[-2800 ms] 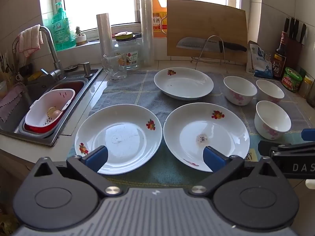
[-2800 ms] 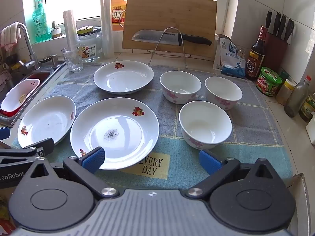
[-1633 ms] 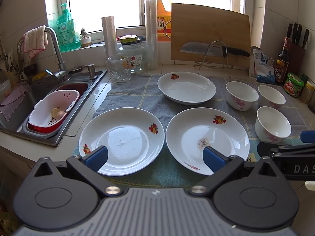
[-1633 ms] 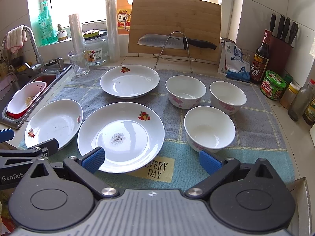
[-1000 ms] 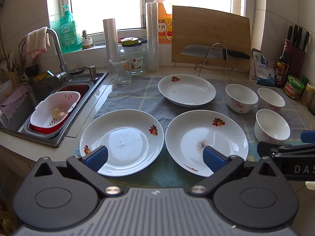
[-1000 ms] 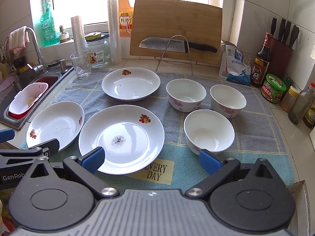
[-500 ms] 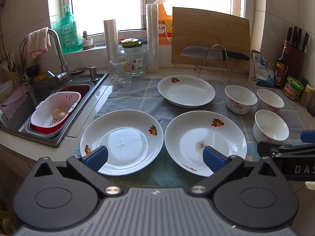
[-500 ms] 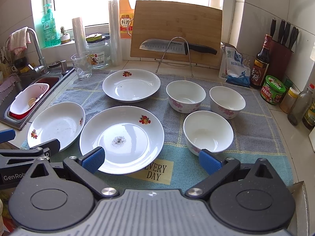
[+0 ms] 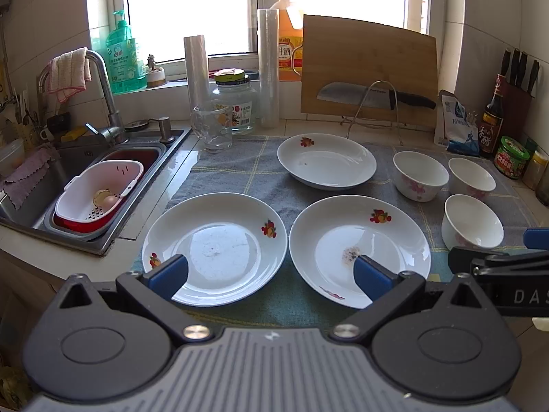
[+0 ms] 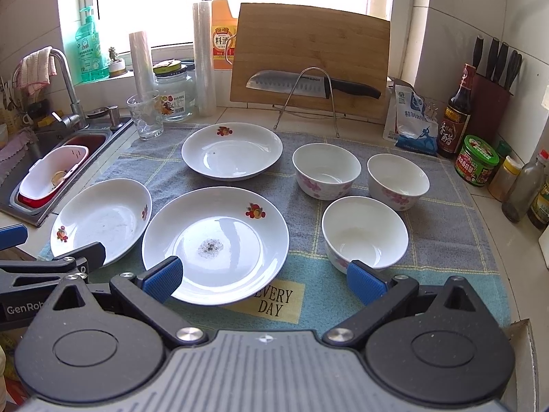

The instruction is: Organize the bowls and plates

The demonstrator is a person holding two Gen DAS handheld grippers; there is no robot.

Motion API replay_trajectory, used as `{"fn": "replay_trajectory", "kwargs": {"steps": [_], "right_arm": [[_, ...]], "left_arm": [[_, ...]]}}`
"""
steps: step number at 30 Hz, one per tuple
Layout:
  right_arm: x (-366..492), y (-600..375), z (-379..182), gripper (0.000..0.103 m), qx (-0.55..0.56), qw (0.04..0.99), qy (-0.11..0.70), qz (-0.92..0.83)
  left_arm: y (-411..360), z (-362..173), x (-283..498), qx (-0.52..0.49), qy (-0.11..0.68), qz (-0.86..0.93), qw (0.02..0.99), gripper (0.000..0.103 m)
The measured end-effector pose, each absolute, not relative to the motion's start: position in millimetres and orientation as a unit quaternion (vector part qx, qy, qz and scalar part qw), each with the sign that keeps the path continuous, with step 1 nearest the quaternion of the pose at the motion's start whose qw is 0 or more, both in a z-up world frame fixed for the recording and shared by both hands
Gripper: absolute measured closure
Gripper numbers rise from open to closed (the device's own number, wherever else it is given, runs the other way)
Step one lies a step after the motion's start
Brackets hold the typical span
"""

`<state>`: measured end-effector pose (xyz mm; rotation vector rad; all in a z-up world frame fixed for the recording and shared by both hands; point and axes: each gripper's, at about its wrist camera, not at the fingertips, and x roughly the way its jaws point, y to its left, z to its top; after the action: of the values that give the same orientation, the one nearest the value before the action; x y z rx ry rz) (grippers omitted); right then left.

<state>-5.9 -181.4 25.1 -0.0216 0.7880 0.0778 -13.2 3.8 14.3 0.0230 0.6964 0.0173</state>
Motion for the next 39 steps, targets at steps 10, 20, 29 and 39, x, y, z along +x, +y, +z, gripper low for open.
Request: {"fn": "replay_trajectory", "kwargs": {"steps": [10, 20, 29, 39], "right_arm": [[-6.5, -180.8, 25.9, 0.0, -0.011, 0.923, 0.382, 0.038], [-4.7, -173.8, 27.5, 0.0, -0.02, 0.926, 0.374, 0.056], [1.7, -163.0, 30.8, 0.0, -0.026, 0.932, 0.345, 0.107], [31.3, -143.8, 24.7, 0.0, -0.049, 0.926, 0.332, 0.175]], "left_arm": [[3.7, 14.4, -12.0, 0.011, 0.34, 0.009, 0.94, 0.001], [7.7, 14.0, -11.2, 0.008, 0.336, 0.009, 0.942, 0.001], [22.3, 3.5, -16.4, 0.003, 0.325, 0.009, 0.946, 0.001], [62.2, -35.1, -17.0, -0.013, 0.318, 0.027, 0.948, 0.001]]}}
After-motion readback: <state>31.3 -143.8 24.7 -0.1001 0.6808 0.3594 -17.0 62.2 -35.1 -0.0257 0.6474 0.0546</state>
